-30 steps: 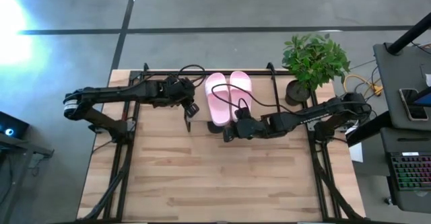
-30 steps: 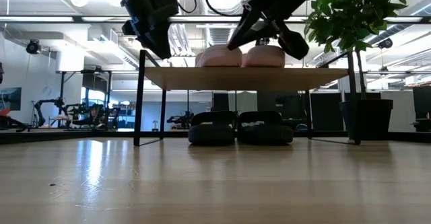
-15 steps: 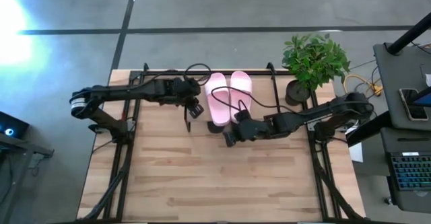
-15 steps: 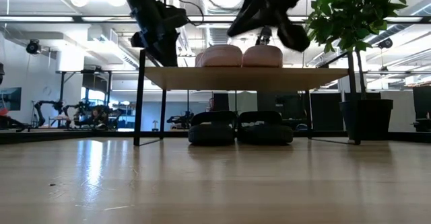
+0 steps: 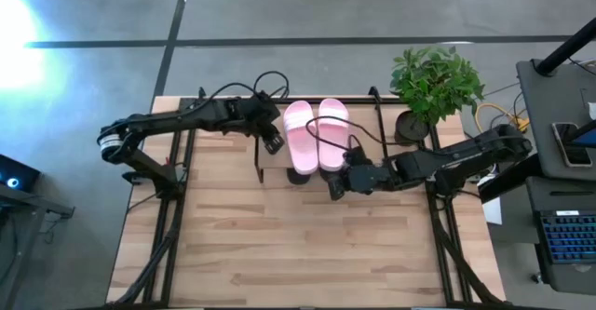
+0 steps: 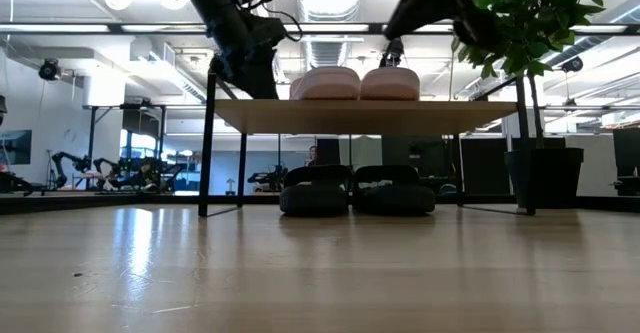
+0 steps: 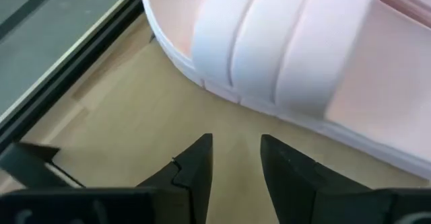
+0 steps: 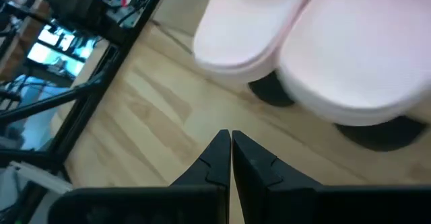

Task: Pick and place slides into the shelf
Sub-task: Adjust the pink slides on the shelf, then return to Home Position

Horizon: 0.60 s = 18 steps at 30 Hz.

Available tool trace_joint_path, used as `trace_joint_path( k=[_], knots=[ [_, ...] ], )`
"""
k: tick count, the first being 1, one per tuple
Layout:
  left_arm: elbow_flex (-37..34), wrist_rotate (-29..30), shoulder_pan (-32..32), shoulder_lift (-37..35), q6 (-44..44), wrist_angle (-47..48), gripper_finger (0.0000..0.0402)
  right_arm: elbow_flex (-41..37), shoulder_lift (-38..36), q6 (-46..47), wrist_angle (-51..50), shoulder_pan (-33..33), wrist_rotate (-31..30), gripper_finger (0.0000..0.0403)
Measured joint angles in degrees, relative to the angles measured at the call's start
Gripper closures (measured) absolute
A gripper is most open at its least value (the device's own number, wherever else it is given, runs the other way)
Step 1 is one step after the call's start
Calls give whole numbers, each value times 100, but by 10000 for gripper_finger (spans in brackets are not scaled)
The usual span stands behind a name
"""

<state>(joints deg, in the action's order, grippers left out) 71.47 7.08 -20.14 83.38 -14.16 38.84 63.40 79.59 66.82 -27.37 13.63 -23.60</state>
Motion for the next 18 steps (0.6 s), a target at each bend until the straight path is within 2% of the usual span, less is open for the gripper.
trace_joint_path(
  k=[9,18],
  knots=[
    [165,3,-80,511,334,-236,291,2,-654,23,-636,2,-800,394],
    [307,251,-237,550,466,-410,291,-31,-810,336,-1304,13,-870,394]
  ],
)
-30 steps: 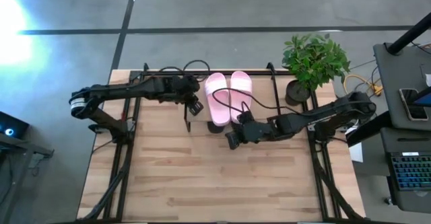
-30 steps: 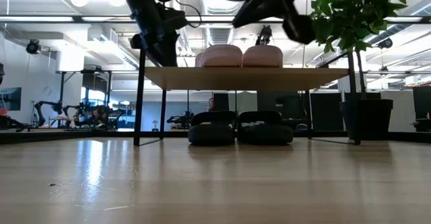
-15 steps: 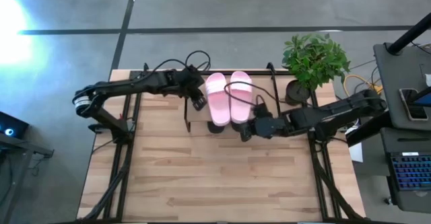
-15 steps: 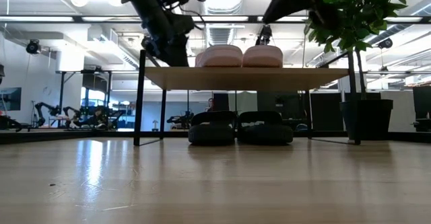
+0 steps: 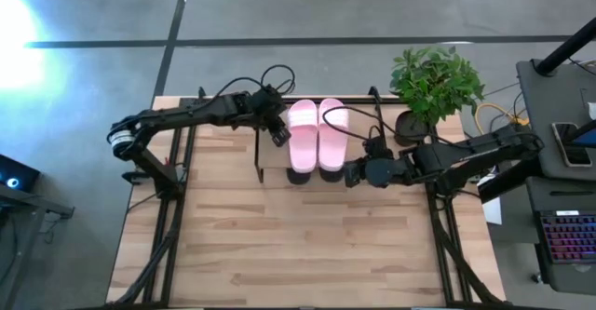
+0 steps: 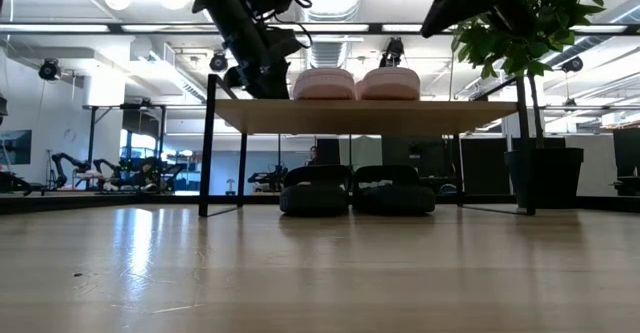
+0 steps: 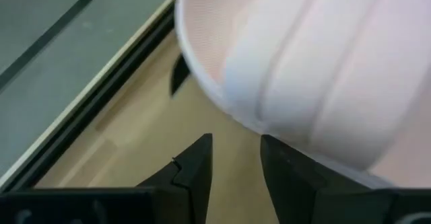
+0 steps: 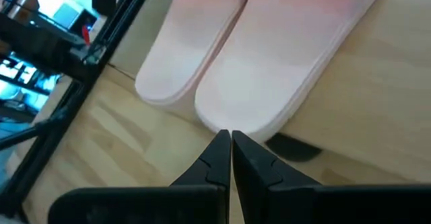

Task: Pick and place slides into the shelf
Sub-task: Return to Home Position

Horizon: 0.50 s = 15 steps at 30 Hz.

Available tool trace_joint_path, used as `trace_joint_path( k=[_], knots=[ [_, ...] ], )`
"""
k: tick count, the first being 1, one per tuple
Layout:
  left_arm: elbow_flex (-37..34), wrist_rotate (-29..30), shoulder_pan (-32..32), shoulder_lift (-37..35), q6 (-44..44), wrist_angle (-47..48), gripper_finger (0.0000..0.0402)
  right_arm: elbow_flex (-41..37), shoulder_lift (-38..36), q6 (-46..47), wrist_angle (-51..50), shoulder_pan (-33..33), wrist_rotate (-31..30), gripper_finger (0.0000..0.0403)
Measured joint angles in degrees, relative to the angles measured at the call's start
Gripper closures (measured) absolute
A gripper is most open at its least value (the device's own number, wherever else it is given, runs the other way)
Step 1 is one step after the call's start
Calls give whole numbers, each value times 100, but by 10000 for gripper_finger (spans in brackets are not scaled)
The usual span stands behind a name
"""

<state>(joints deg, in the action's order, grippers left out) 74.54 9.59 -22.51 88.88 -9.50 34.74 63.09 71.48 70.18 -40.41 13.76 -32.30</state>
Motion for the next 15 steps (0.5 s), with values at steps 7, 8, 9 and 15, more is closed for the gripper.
trace_joint_path(
  k=[7,8,9,15],
  knots=[
    [169,-351,2,-444,131,876,291,-46,-176,-349,106,171,392,394],
    [166,-680,26,-618,132,800,291,-47,-232,-575,182,224,457,394],
    [138,-1064,43,-798,137,598,291,-51,-282,-833,280,267,597,394],
    [-200,-4318,239,-1655,-278,-1563,291,-71,-468,-1923,1241,377,1354,394]
  ],
)
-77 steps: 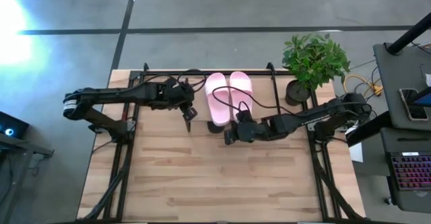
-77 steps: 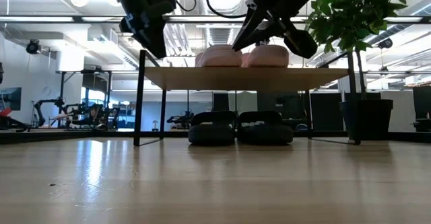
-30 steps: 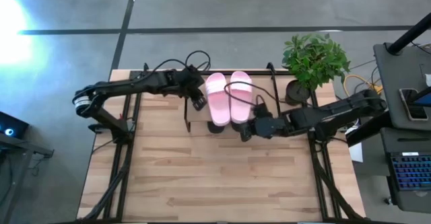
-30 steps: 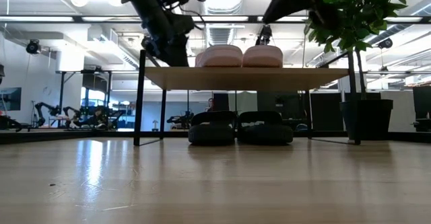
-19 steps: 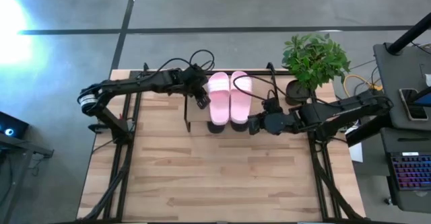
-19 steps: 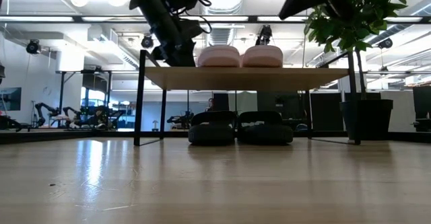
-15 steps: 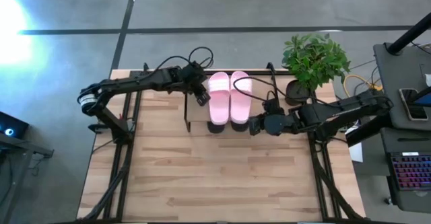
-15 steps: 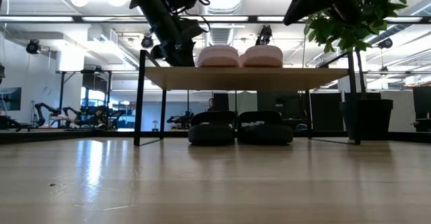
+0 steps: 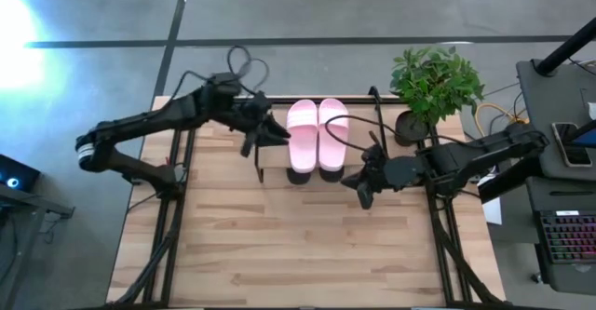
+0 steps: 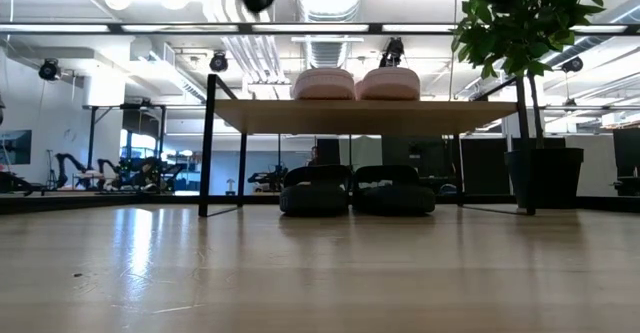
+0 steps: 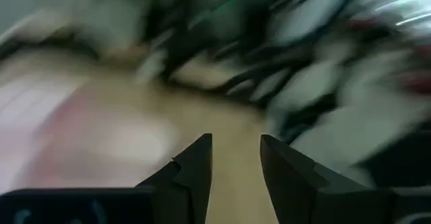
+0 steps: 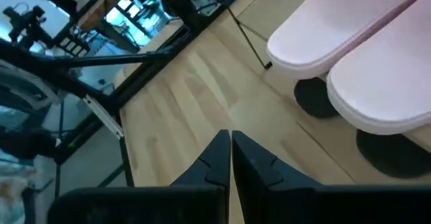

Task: Pick and place slides into the shelf
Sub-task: Return to Home Position

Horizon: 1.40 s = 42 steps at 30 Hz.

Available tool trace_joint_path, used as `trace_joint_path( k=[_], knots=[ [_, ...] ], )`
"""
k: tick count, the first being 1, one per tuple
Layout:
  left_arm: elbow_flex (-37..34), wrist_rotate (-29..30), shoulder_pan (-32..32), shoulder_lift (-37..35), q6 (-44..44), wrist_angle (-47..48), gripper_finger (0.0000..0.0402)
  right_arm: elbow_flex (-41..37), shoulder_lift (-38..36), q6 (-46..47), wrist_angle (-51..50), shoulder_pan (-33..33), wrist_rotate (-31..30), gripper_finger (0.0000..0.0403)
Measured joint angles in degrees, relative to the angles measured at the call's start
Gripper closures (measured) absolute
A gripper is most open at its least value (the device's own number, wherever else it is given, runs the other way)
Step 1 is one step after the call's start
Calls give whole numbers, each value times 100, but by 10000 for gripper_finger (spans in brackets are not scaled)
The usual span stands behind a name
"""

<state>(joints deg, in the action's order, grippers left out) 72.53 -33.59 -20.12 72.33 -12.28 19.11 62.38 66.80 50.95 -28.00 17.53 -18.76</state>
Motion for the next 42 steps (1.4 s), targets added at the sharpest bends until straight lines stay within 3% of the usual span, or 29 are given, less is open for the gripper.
trace_joint_path(
  k=[1,3,7,11,14,20,24,30,31,37,42],
  knots=[
    [-87,-258,62,-77,-243,-535,291,10,-19,-26,-47,6,21,394],
    [-244,-206,152,-237,-873,-1350,291,45,-88,79,-164,3,110,394],
    [-408,-27,228,-471,-1729,-1986,291,97,-237,547,-124,151,334,394],
    [-938,65,892,-603,-1803,-3562,291,91,-259,-846,694,773,928,394],
    [-1494,173,1508,-538,-1645,-4841,291,49,-267,-1345,1325,1276,1014,394],
    [-2447,1644,2712,-103,-1247,-6166,291,-655,-262,-1942,2572,1851,1115,394],
    [-2513,1592,2563,105,-1279,-6865,291,-1431,-791,-1971,2723,1065,1630,394],
    [-2435,-65,1257,65,-1665,-6813,291,-2688,-1877,-2106,4543,-1003,4227,394],
    [-2442,-328,1075,26,-1742,-6775,291,-2823,-2003,-2106,4659,-1273,4433,394],
    [-3013,-631,621,-534,-1720,-6462,291,-3411,-2724,-2104,4263,-1713,4315,394],
    [-3932,433,522,-1834,-1586,-5899,291,-3785,-3417,-2098,4120,-1706,3687,394]
  ],
)
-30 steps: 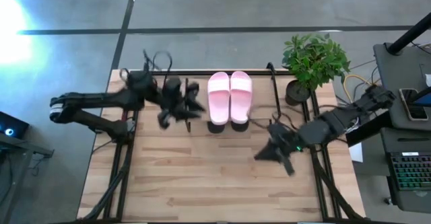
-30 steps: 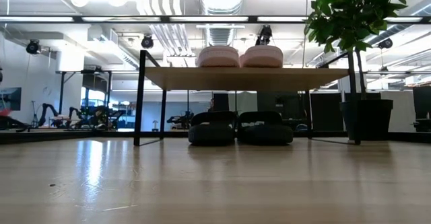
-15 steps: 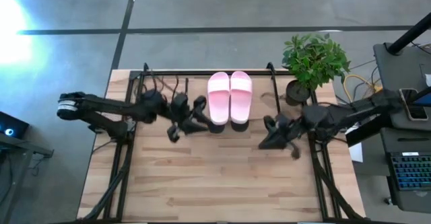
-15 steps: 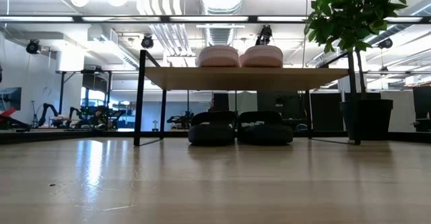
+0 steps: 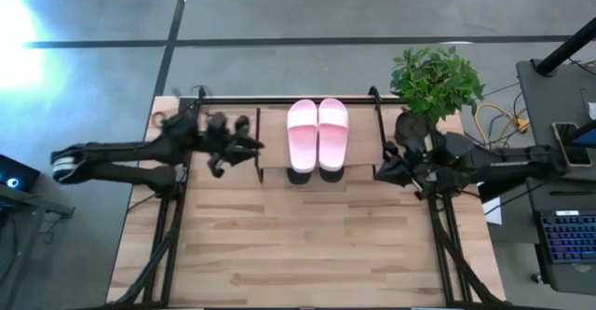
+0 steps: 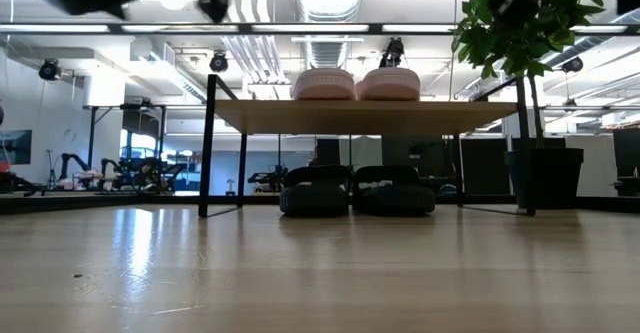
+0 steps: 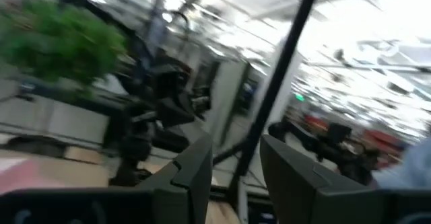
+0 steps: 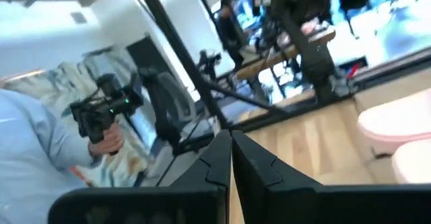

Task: Pick and place slides into the shelf
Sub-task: Return to Home Position

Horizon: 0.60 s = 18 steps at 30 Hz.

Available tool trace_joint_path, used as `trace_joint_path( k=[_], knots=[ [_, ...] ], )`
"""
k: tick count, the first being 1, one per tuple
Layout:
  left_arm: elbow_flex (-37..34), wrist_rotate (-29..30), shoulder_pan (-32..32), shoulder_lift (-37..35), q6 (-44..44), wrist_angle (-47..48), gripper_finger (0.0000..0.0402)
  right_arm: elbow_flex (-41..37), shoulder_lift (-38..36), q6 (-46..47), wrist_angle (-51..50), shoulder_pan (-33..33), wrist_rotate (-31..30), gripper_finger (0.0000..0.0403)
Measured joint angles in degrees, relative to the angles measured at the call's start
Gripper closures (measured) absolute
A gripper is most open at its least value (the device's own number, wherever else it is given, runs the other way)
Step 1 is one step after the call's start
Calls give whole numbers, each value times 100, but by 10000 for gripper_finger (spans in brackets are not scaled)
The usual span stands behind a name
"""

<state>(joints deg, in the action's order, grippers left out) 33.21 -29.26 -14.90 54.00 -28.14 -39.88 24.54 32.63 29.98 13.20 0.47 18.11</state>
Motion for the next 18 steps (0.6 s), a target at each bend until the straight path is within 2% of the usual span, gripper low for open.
trace_joint_path(
  k=[4,7,9,12,14,18],
  knots=[
    [-677,543,53,-1253,11,411,291,-182,-491,-12,12,4,-443,394],
    [-1088,969,82,-1961,86,702,291,-336,-646,-147,19,2,-533,394],
    [-1270,1336,84,-2280,261,1073,291,-508,-656,-232,12,6,-605,394],
    [-1468,1755,141,-2569,433,1861,291,-819,-674,-128,55,4,-1027,394],
    [-1545,1835,203,-2732,476,2242,291,-1068,-674,-16,429,5,-1085,394],
    [-1804,1954,276,-3203,560,2325,291,-1586,-682,59,1620,200,-1065,394]
  ],
)
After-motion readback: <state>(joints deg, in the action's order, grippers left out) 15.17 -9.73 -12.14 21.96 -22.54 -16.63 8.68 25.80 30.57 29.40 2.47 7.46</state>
